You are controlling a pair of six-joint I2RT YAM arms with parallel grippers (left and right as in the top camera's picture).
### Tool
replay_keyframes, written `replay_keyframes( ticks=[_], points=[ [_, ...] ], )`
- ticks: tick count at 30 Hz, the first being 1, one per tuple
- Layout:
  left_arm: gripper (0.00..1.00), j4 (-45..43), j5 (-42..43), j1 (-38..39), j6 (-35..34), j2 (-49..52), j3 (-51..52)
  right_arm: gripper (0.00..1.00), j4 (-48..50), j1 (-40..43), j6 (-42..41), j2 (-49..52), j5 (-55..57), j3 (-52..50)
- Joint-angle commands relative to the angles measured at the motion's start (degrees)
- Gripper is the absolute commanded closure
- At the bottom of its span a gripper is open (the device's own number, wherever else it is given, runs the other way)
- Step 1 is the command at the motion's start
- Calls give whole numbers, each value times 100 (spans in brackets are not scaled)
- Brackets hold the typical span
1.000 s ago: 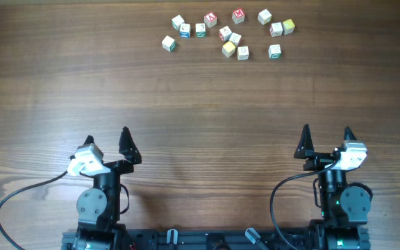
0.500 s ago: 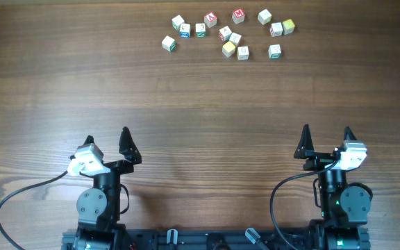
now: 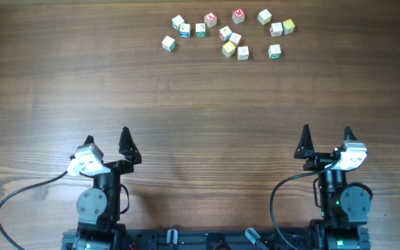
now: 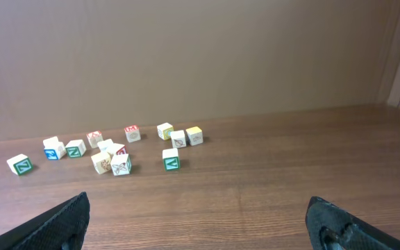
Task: Form a tower
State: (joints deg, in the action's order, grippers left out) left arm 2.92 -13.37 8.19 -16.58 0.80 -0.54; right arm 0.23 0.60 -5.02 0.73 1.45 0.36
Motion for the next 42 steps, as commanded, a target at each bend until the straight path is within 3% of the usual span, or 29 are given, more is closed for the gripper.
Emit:
replay_keyframes(
  ticks=[1,22,27,34,38,42],
  points=[
    [0,17,291,-37,92,-42,20,0,11,13,52,-2,-114,-7],
    [0,28,398,-37,-81,-42,20,0,13,13,48,-2,-114,-7],
    [0,-138,1257,-37,-74,-42,-107,0,11,13,52,-2,-114,-7],
    [0,826,1685,-37,-28,798,-1714,0,11,13,50,-2,-114,-7],
    [0,1307,2505,-37,-28,2413,-3075,1,11,13,52,-2,-114,-7],
    [0,2754,2601,-37,-11,3834,-4684,0,11,13,52,-2,-114,-7]
  ],
)
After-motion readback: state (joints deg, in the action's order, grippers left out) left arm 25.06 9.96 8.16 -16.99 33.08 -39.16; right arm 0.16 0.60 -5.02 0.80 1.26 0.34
